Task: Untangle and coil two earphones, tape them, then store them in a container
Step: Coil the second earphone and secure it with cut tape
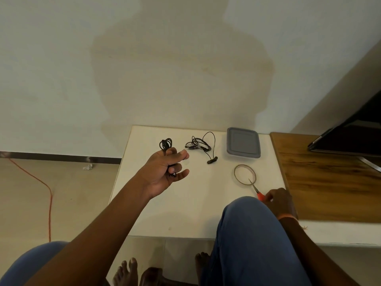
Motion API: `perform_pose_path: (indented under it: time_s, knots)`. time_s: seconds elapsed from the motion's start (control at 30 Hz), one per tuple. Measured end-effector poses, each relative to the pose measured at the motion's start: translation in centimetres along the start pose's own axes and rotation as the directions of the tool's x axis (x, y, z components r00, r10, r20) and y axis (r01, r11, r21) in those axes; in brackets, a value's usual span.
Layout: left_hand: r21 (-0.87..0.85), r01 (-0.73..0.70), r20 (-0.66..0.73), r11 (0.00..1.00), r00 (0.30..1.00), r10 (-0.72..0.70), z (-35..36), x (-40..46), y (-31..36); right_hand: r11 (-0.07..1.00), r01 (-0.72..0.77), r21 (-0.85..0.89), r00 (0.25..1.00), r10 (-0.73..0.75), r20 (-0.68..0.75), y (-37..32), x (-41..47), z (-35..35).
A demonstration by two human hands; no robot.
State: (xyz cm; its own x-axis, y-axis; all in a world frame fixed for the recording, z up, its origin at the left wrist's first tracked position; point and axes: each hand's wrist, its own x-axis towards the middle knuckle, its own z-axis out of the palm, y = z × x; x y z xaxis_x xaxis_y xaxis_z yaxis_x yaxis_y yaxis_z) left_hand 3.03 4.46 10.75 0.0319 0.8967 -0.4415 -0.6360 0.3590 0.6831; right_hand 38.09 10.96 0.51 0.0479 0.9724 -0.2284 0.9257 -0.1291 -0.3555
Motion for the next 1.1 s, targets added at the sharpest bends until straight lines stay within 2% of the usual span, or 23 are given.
perform_pose_path:
  time_s: [0.27, 0.37, 0.47, 0.53, 0.63, 0.73, 0.87, 1.1]
  knots:
    - [0.013, -0.021, -0.047, 1.000, 0.999, 0.022, 0.0, 0.0, 0.3, 1.000, 0.012, 0.016, 0.999, -0.013, 0.050, -2.5, 0.5, -1.9]
    - [0.039, -0.014, -0.042, 0.999, 0.999, 0.015, 0.1, -0.1, 0.3, 0.966, 0.105, 0.234, 0.994, -0.111, 0.012, -5.8, 0.2, -5.1]
    - [0.050, -0.010, -0.042, 0.999, 0.999, 0.013, 0.3, -0.3, 0.4, 0.860, 0.256, 0.442, 0.959, -0.285, 0.000, -11.9, -1.4, -8.3]
    - [0.046, -0.012, -0.029, 0.999, 0.999, 0.013, 0.4, -0.5, 0.6, 0.751, 0.299, 0.589, 0.917, -0.397, 0.041, -16.5, -3.1, -9.0]
    - [0.024, -0.014, -0.023, 1.000, 1.000, 0.014, 0.5, -0.9, 0.7, 0.572, 0.210, 0.793, 0.885, -0.455, 0.095, -21.3, -5.5, -7.7]
    - [-0.024, -0.023, -0.054, 0.999, 0.998, 0.022, 0.5, -1.3, 0.7, 0.471, 0.116, 0.875, 0.897, -0.428, 0.112, -22.7, -7.1, -5.3]
    - [-0.015, -0.032, -0.097, 0.999, 0.995, 0.030, 0.3, -1.8, 0.8, 0.493, 0.208, 0.845, 0.884, -0.465, 0.053, -22.9, -7.7, -3.4]
    - [-0.009, -0.072, -0.163, 0.997, 0.984, 0.069, -0.2, -2.0, 1.2, 0.536, 0.171, 0.827, 0.916, -0.396, 0.067, -23.2, -8.0, -2.9]
